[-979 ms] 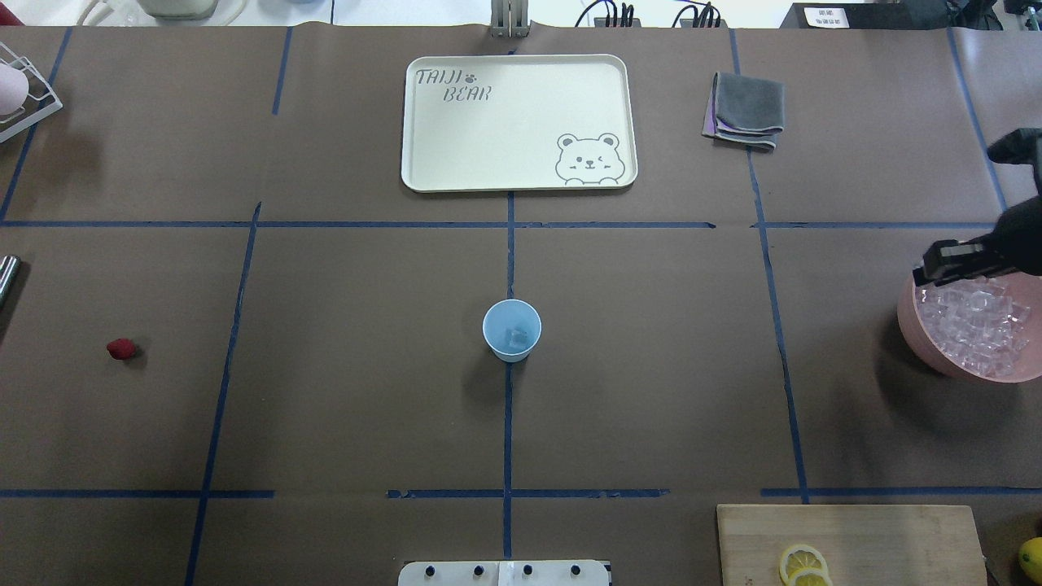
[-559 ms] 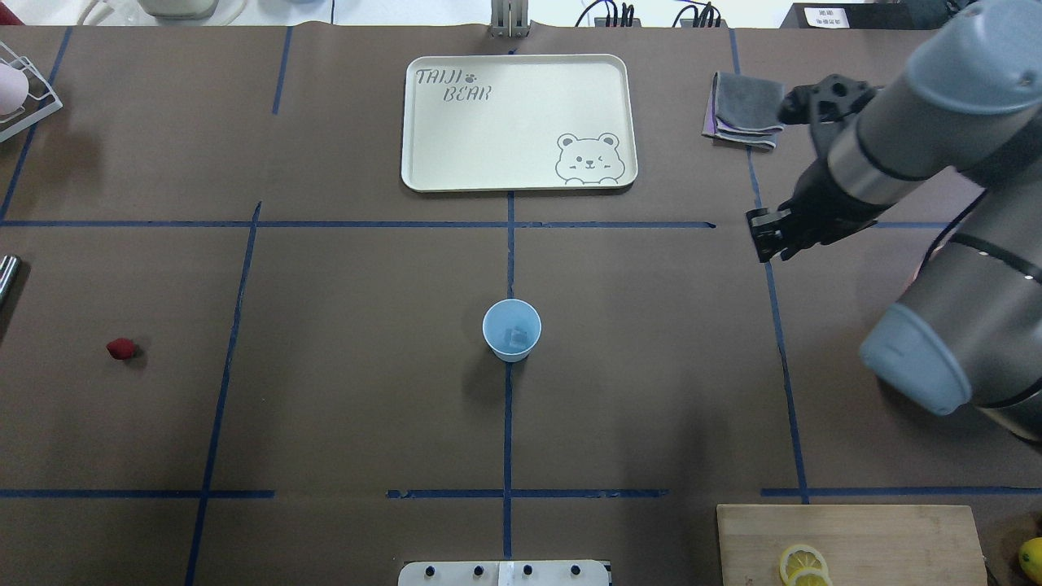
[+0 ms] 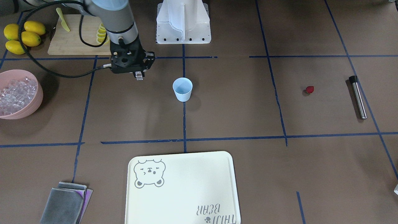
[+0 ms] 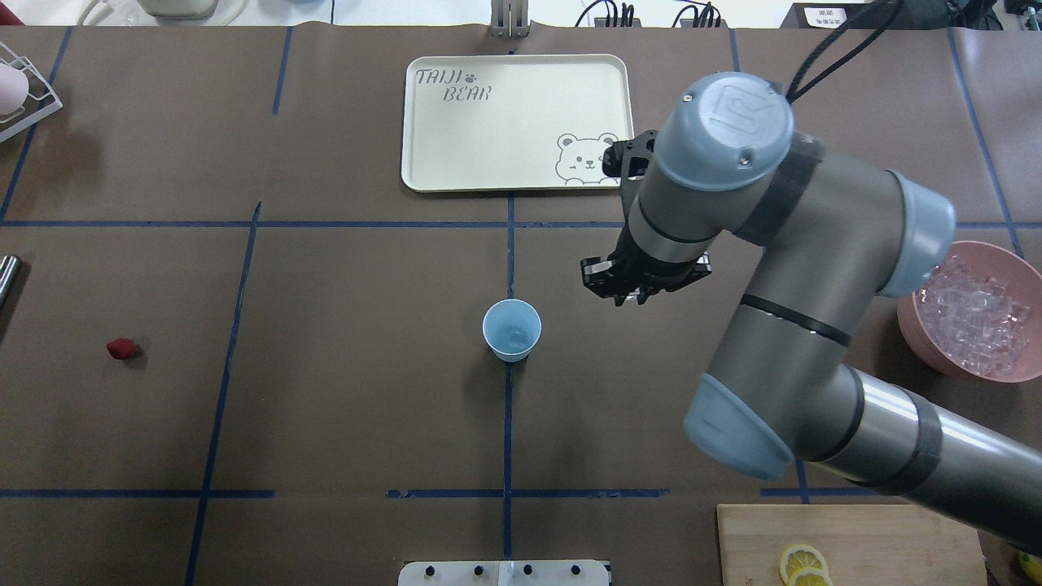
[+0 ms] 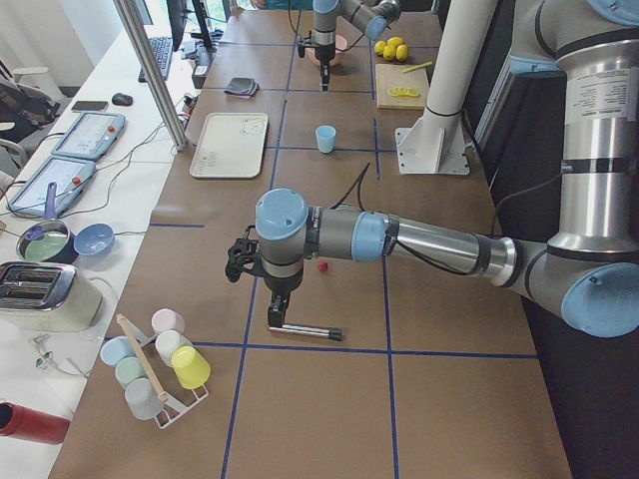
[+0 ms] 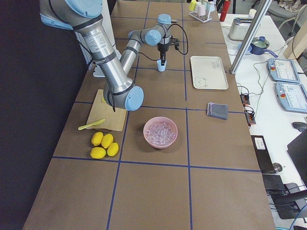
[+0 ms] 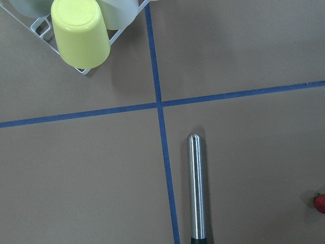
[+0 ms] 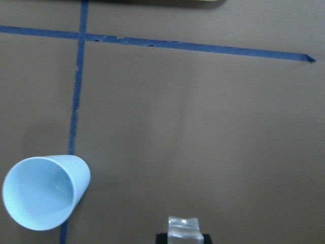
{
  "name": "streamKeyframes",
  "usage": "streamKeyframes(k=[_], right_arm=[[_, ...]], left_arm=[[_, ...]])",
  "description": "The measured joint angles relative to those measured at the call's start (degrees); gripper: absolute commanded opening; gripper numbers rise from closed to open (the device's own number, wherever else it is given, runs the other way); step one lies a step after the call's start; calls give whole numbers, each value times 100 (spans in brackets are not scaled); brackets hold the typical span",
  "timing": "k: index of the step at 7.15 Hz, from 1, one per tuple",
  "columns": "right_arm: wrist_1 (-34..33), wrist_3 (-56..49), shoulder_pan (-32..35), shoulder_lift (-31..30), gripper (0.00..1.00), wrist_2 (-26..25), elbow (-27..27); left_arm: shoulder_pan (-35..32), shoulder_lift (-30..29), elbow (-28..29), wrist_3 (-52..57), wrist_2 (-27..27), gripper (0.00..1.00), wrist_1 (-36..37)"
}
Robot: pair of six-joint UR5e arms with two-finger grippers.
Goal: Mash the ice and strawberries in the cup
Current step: 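Lift the second ice cube and carry it over the cup, then open the right gripper to drop the ice cube into the cup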
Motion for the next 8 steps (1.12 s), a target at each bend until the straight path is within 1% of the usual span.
streamKeyframes(k=[3, 4, 6, 7, 8], right_arm=[[703, 522, -419, 636, 0, -178, -972], [792, 729, -517, 865, 0, -257, -1268], [842, 973, -662, 1100, 1, -382, -1586], [846, 1001, -690, 1128, 7, -418, -1640], [847, 1007, -699, 1133, 31, -433, -1661]], left_arm=[[0, 1, 0, 6, 6, 100, -17], [0, 1, 0, 8, 7, 100, -23], [0, 1, 0, 5, 7, 100, -26], [0, 1, 0, 5, 7, 100, -27], [0, 1, 0, 2, 7, 100, -27]])
